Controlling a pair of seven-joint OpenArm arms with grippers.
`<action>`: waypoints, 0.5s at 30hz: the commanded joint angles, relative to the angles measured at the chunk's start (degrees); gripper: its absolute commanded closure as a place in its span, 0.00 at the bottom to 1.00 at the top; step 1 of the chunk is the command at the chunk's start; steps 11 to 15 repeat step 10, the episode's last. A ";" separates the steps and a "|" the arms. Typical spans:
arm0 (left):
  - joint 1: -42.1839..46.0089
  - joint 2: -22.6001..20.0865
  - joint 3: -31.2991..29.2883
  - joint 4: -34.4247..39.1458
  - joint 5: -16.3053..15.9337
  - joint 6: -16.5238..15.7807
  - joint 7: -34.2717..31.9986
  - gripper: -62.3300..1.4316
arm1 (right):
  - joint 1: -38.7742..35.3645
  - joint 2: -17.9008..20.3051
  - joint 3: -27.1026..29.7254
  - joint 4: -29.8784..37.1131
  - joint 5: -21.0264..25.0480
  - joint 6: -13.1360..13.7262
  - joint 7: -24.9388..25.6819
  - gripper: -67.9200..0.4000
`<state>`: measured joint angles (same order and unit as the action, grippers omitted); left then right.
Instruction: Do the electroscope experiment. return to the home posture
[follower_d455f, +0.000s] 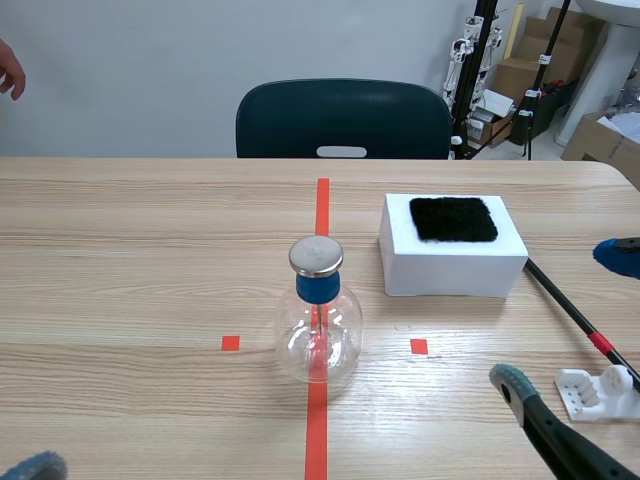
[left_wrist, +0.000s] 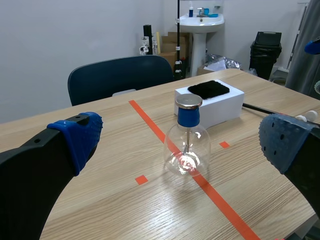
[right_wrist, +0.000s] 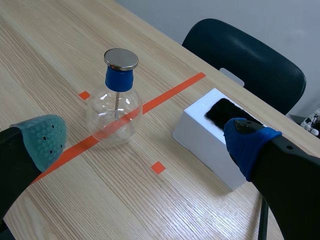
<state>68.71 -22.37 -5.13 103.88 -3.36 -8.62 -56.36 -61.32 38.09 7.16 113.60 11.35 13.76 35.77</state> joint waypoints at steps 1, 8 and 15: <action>0.04 0.28 0.09 0.55 -0.24 -0.09 -0.81 0.00 | 0.37 0.13 0.39 1.20 0.59 -0.37 1.05 0.04; 0.04 0.28 0.09 0.55 -0.02 -0.09 -0.81 0.00 | 0.37 0.13 0.39 1.20 0.59 -0.37 1.05 0.04; 0.02 0.28 0.09 0.55 -0.07 -0.09 -0.81 0.00 | 0.37 0.13 0.39 1.20 0.59 -0.37 1.05 0.04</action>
